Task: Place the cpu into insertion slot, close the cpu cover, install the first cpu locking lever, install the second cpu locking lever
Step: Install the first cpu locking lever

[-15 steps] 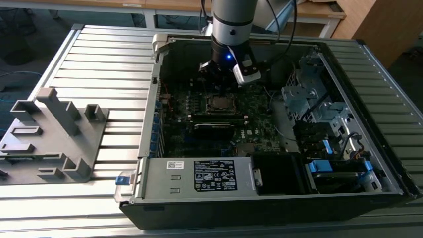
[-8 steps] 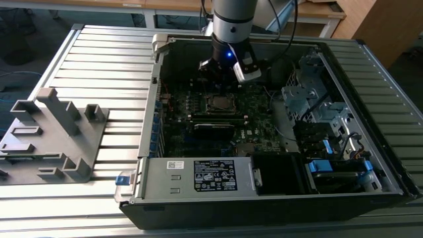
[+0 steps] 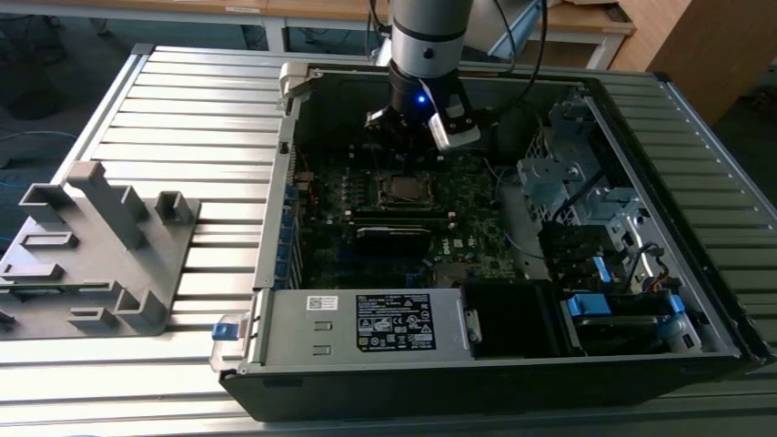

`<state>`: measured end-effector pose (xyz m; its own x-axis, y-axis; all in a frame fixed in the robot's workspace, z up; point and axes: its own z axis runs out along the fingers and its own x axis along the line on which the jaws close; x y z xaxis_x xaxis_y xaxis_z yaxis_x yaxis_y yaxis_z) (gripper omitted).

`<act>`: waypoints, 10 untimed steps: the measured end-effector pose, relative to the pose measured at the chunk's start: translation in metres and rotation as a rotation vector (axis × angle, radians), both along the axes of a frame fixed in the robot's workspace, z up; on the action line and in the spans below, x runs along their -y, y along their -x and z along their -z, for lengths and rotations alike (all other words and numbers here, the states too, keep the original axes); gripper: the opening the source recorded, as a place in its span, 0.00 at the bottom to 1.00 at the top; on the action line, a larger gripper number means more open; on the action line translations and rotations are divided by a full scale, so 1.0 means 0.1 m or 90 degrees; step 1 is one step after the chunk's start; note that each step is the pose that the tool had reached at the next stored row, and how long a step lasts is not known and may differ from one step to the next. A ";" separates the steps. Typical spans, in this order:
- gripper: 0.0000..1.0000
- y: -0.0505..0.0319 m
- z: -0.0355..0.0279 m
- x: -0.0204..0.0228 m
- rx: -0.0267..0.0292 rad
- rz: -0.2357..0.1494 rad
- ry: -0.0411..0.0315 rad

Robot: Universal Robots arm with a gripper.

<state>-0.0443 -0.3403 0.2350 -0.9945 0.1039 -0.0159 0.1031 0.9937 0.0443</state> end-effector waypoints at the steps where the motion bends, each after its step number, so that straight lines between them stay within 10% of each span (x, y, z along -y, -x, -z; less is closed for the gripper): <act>1: 0.11 0.000 -0.005 0.001 -0.0002 0.000 0.0003; 10: 0.11 0.000 -0.055 0.000 0.0000 0.000 -0.0001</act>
<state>-0.0443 -0.3403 0.2406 -0.9945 0.1040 -0.0159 0.1032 0.9937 0.0444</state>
